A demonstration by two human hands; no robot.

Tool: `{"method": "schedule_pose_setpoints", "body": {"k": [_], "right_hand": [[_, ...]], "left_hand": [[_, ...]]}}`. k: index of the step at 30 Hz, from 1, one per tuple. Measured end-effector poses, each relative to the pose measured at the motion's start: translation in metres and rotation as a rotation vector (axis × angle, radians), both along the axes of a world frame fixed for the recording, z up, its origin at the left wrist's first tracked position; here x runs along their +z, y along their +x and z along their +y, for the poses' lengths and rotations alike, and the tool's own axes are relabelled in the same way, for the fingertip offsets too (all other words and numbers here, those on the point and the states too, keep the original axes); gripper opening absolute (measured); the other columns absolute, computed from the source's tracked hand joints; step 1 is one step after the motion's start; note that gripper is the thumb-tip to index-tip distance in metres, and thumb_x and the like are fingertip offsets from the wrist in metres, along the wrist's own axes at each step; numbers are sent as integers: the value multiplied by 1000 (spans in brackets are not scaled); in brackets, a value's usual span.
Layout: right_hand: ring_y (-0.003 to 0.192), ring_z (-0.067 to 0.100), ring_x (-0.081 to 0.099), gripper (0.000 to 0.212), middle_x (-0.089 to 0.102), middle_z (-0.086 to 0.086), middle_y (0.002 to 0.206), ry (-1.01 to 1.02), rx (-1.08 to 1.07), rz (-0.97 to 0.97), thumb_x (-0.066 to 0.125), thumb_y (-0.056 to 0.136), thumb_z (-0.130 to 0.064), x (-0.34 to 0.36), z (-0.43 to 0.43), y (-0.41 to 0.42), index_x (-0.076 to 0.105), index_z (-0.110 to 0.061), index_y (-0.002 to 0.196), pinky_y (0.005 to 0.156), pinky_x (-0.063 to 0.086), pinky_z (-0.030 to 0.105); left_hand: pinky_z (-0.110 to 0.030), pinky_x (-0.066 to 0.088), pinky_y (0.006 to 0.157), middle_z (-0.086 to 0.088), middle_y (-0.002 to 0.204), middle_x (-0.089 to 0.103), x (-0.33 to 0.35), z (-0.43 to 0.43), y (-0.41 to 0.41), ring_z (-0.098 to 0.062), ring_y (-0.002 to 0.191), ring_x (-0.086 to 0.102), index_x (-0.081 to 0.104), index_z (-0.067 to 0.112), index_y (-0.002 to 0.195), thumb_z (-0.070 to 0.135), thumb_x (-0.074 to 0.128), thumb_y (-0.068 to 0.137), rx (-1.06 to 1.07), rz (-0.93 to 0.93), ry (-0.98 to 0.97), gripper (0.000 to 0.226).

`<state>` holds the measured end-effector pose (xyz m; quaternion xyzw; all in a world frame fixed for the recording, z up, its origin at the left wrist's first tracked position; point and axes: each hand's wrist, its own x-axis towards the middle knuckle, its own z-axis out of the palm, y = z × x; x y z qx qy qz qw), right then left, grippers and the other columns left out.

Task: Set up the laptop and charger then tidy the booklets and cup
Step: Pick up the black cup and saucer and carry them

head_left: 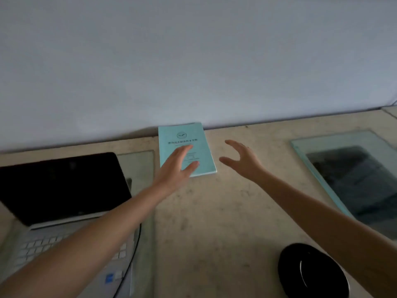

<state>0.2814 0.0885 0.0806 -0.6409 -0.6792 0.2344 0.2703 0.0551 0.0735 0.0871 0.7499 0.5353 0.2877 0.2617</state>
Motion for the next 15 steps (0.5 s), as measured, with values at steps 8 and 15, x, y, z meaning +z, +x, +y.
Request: {"method": "schedule_pose_setpoints", "body": {"k": [8, 15], "right_hand": [[133, 20, 43, 66, 47, 3, 145, -101, -176, 39, 68, 83, -39, -4, -156, 74, 43, -19, 141, 107, 34, 34], [132, 22, 44, 67, 47, 3, 145, -178, -406, 45, 68, 83, -41, -32, -274, 133, 42, -20, 141, 106, 36, 34]], "left_hand": [[-23, 25, 104, 1, 149, 38, -18, -109, 92, -14, 136, 36, 36, 20, 142, 45, 54, 89, -241, 29, -82, 61], [-26, 33, 101, -2, 147, 41, -43, -183, 180, -19, 133, 42, 38, 18, 141, 40, 58, 88, -461, 19, -294, 60]]}}
